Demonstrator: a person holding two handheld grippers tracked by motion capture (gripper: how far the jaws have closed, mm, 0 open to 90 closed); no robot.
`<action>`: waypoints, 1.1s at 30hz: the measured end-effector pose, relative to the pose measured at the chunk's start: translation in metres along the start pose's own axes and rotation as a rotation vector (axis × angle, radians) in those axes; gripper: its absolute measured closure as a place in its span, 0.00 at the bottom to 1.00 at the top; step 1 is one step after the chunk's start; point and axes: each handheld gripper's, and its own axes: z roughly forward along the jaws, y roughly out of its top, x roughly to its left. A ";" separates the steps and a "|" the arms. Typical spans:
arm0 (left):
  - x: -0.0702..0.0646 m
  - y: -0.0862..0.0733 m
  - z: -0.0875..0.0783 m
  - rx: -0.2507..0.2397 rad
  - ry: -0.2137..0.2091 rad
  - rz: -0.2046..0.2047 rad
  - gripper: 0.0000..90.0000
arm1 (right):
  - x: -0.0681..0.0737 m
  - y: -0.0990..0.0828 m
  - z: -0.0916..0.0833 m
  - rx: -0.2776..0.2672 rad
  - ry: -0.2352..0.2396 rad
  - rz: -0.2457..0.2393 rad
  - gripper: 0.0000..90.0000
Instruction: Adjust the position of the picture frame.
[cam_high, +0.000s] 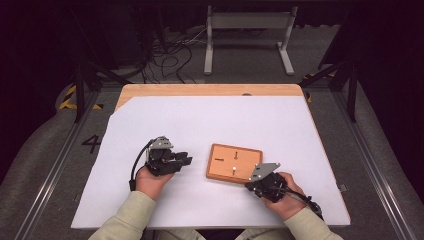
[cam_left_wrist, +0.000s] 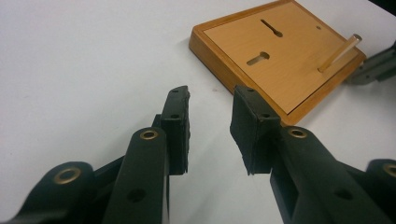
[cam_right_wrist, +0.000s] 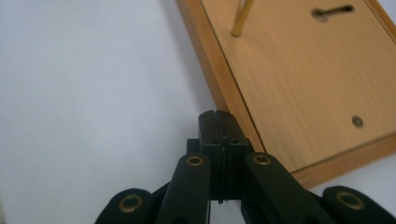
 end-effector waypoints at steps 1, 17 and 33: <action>0.000 0.000 0.000 0.002 0.001 0.003 0.74 | -0.003 -0.001 -0.002 -0.008 0.007 0.018 1.00; 0.001 -0.003 -0.002 0.003 0.012 -0.014 0.74 | -0.085 -0.017 0.001 -0.027 -0.193 0.345 1.00; 0.002 -0.004 -0.006 -0.006 0.012 -0.015 0.74 | -0.073 0.018 0.029 -0.023 -0.155 0.266 1.00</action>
